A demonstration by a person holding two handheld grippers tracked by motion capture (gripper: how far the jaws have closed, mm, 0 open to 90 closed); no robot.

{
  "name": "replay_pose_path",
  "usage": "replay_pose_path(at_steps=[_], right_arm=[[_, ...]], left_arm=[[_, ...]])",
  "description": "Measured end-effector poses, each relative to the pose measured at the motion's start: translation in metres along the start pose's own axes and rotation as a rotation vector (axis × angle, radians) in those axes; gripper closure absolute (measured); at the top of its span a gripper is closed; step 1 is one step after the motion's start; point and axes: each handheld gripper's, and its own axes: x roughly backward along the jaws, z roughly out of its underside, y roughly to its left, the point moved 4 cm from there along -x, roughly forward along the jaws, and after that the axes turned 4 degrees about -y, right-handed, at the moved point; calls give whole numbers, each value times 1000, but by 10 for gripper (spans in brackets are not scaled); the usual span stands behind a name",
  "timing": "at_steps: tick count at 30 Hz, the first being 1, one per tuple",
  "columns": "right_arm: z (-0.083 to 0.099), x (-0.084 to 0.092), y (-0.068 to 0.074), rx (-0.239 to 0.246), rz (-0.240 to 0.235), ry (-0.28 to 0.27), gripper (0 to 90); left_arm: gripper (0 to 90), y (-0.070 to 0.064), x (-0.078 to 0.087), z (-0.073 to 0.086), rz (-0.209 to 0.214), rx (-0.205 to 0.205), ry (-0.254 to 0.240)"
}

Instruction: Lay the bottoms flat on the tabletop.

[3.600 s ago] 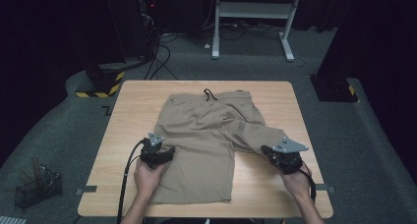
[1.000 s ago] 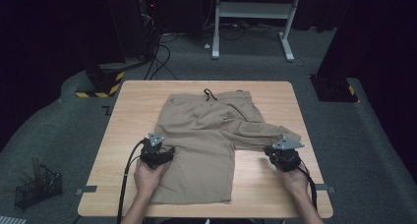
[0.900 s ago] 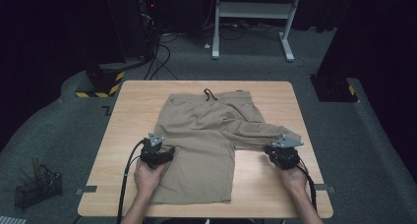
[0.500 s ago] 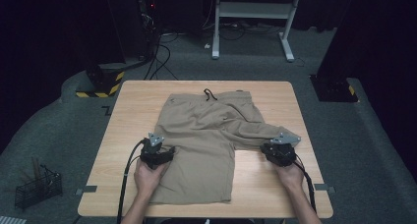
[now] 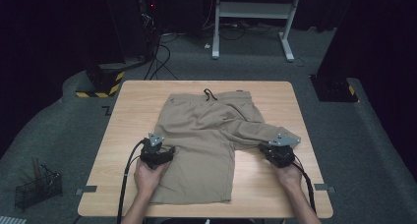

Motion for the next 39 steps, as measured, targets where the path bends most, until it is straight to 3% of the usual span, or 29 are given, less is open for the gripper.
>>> replay_pose_path(at_steps=[4,6,11,16,19,21,25,29,33,35,39], right_arm=[[-5,-12,7,44,-38,14,782],[-7,-18,6,38,-42,26,755],[-12,-25,-5,20,-7,33,715],[-13,-26,-17,-29,28,27,689],[-13,-25,-17,0,35,35,644],[-13,-24,-14,48,59,44,611],[-17,-23,-9,105,94,21,596],[-16,-30,-8,127,89,56,606],[-13,-34,-16,91,81,71,643],[-14,-35,-16,115,90,80,637],[-22,-31,-8,163,75,29,597]], left_arm=[[329,0,0,0,0,0,0],[329,0,0,0,0,0,0],[329,0,0,0,0,0,0],[330,0,0,0,3,0,0],[329,0,0,0,3,-1,0],[330,0,0,0,3,-1,0],[329,0,0,0,3,0,0],[329,0,0,0,3,0,0],[330,0,0,0,4,0,0],[329,0,0,0,4,0,0],[329,0,0,0,4,0,0]])
